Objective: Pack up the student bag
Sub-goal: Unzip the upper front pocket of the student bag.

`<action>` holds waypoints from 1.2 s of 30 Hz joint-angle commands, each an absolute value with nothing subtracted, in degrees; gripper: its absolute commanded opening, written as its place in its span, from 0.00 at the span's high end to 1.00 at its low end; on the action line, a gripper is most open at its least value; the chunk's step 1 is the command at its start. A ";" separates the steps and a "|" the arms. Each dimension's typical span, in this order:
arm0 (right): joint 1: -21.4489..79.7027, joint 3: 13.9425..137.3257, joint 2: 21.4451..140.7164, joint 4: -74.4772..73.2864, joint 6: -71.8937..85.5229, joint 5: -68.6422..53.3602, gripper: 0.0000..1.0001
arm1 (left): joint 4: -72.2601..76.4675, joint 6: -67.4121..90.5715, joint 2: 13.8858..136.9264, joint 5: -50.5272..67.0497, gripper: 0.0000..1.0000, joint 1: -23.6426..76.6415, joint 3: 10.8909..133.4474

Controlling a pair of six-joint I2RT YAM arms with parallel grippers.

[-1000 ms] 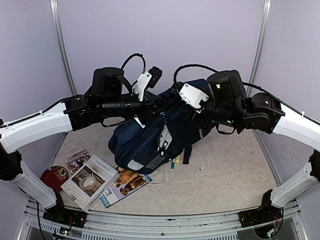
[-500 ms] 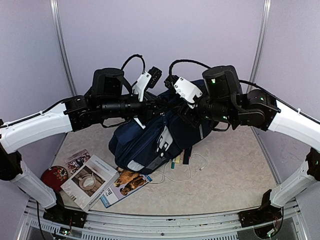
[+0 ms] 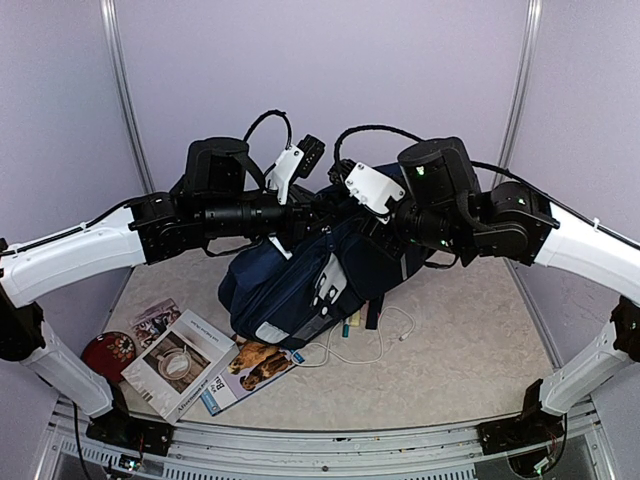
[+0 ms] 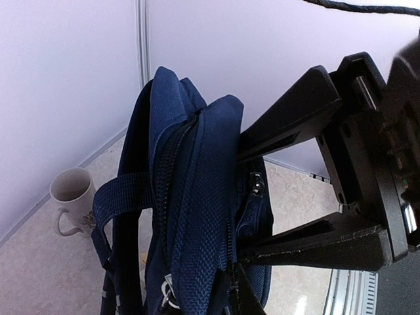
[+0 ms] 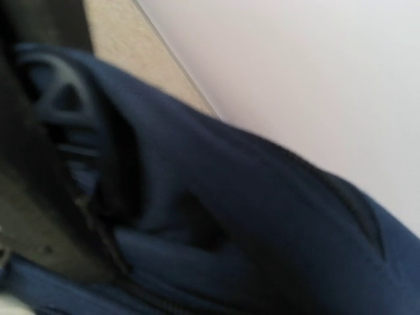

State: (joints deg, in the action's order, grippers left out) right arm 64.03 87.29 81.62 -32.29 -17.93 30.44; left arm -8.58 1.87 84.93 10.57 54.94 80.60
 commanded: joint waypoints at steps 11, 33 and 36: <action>61.37 85.64 79.10 -38.46 -16.30 36.37 0.89 | -3.05 1.37 79.91 11.21 1.00 53.98 79.28; 46.96 73.23 65.45 -23.14 -4.64 1.87 1.00 | -1.93 2.10 79.01 10.49 1.00 52.56 77.48; 45.25 73.24 65.40 -22.91 -3.37 -0.21 1.00 | -2.02 1.93 79.01 10.42 1.00 52.49 77.33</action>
State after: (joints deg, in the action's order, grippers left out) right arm 47.29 73.95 66.17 -25.56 -6.92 6.37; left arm -6.66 1.48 81.76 10.52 53.01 77.14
